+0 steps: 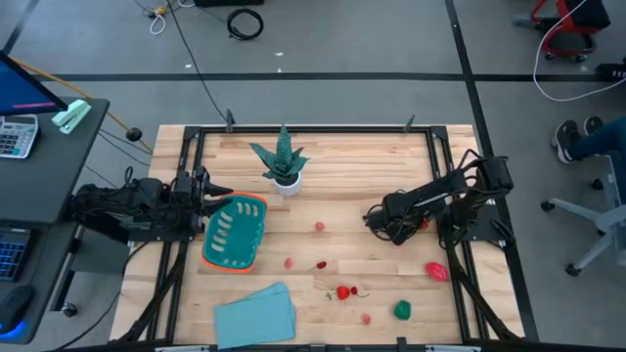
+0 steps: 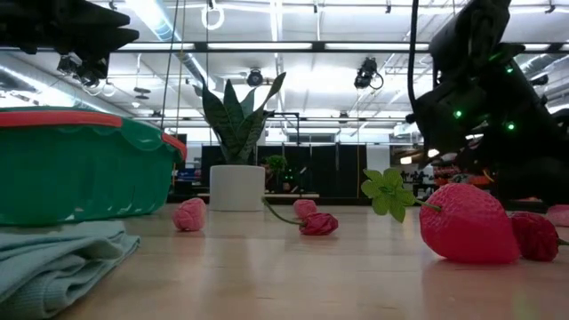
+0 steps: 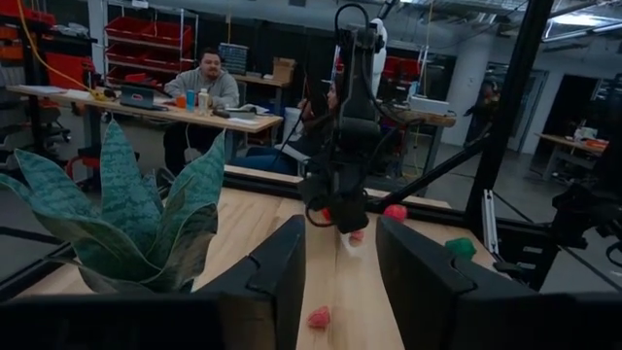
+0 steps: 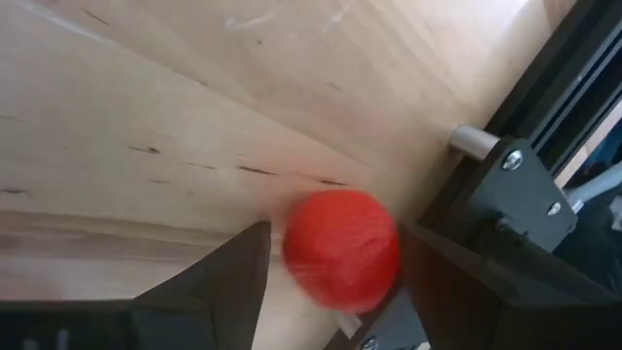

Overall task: Pick and placing Produce into tupperware
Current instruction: Put the red strawberry into the blue basket

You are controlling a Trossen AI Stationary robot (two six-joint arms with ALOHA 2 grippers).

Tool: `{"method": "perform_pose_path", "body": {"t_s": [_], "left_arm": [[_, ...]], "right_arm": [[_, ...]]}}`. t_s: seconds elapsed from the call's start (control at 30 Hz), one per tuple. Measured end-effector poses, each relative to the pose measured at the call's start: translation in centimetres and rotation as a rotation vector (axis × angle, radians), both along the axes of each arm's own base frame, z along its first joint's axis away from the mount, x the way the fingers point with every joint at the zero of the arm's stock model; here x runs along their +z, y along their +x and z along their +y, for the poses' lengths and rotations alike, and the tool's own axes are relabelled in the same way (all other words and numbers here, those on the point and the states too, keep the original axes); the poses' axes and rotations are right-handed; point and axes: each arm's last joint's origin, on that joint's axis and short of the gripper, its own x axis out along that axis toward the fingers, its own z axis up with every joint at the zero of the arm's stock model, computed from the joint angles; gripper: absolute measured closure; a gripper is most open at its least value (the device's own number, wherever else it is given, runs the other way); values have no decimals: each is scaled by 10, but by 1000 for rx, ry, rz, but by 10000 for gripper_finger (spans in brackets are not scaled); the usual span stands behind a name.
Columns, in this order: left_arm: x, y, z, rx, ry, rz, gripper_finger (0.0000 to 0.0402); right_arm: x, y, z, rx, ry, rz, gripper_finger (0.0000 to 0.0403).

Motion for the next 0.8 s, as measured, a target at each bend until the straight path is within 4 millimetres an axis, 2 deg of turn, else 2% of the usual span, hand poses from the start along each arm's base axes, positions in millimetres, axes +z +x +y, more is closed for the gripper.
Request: {"method": "perform_pose_path", "body": {"t_s": [0.4, 0.8], "left_arm": [[-1, 0, 0, 0, 1, 6, 266], [-1, 0, 0, 0, 1, 6, 264]], "right_arm": [[0, 3, 0, -10, 7, -53, 168], [-5, 6, 1, -34, -2, -62, 195]]}}
